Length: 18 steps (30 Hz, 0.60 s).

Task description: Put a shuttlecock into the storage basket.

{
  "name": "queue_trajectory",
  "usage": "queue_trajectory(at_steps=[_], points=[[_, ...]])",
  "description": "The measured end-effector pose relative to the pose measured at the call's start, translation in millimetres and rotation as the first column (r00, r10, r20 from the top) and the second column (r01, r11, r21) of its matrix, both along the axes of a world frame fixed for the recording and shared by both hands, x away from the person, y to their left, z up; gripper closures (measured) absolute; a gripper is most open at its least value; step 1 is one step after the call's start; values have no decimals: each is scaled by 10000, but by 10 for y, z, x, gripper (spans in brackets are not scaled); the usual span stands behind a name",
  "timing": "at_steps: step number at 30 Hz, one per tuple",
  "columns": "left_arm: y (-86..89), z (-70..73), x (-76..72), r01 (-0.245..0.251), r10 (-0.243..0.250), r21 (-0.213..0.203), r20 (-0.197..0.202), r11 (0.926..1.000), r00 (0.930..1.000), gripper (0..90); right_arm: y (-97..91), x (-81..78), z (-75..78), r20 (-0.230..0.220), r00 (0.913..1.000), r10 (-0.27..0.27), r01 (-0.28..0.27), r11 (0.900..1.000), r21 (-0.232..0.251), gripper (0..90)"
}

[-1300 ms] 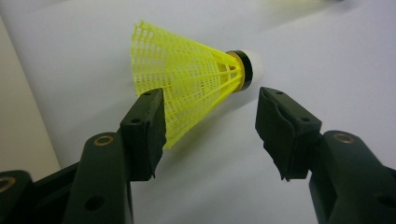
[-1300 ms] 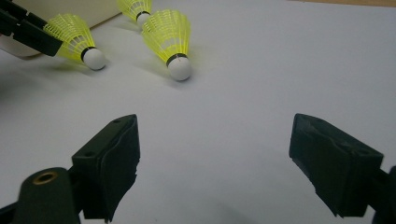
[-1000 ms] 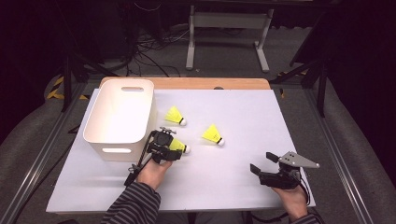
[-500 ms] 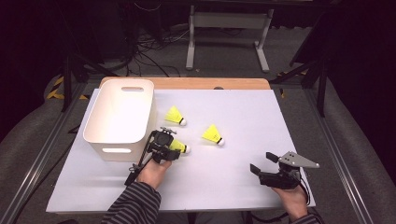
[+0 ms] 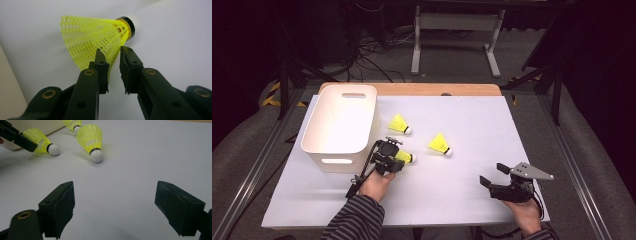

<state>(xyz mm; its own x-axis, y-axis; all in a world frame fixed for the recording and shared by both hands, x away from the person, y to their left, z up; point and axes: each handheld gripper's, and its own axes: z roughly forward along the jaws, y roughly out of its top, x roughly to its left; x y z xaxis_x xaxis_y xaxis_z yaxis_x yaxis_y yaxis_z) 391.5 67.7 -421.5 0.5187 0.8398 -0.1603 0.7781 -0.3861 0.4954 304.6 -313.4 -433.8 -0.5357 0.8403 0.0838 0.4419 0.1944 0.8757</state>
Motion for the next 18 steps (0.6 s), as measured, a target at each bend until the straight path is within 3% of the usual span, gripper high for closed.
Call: queue_trajectory(at_steps=[6, 18], points=[[-48, -12, -10, 307, -307, 156, 8, 9994, 9995, 863, 0, 0, -1, -7, 10000, -8, 8, 10000, -8, 167], [-96, -12, -8, 666, -664, 230, -114, 9975, 9977, 886, -1, -1, 0, -15, 10000, -18, 18, 10000, -19, 167]])
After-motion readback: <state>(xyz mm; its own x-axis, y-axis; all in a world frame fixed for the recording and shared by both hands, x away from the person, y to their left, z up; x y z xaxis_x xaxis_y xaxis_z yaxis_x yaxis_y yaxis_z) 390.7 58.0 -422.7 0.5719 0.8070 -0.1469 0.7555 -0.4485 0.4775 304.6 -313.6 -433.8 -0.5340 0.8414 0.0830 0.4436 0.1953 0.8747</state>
